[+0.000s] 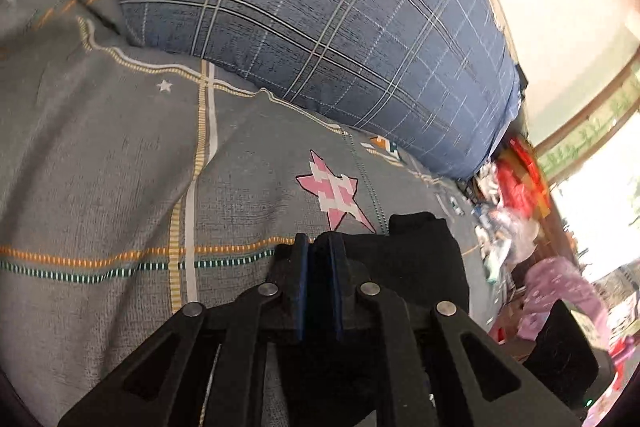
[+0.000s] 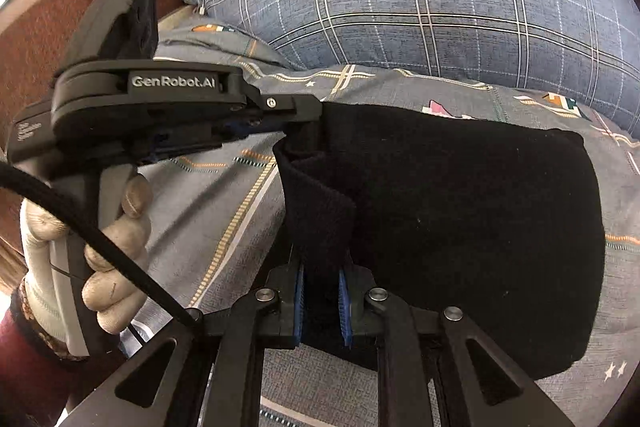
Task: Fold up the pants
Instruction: 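Open the right tool while the left tool lowers the pants onto the sheet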
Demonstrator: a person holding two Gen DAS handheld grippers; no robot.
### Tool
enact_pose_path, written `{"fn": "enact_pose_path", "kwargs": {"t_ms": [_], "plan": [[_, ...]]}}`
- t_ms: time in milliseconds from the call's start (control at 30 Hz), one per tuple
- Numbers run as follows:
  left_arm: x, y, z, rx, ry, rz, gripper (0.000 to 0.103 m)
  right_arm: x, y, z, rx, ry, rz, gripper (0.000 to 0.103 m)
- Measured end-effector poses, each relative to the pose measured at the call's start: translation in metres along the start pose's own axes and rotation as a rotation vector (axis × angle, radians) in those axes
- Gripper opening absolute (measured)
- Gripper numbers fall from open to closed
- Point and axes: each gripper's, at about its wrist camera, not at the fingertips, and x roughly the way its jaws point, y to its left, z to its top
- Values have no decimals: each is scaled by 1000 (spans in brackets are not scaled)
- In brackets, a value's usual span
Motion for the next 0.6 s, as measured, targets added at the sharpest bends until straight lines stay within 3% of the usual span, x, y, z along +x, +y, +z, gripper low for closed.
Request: {"fn": "enact_pose_path", "kwargs": {"t_ms": [267, 333, 400, 467, 600], "plan": [[-15, 2, -11, -36, -47, 18, 13, -12, 28, -8, -111, -14, -63, 16], [-18, 3, -11, -43, -48, 58, 21, -10, 32, -9, -137, -11, -78, 16], [-24, 8, -12, -60, -54, 110, 38, -8, 36, -10, -163, -9, -73, 25], [-34, 15, -15, -85, -63, 141, 39, -13, 43, -16, -188, -6, -35, 42], [-63, 19, -24, -129, -98, 201, 40, -30, 52, -31, -270, 9, 43, 48]]}}
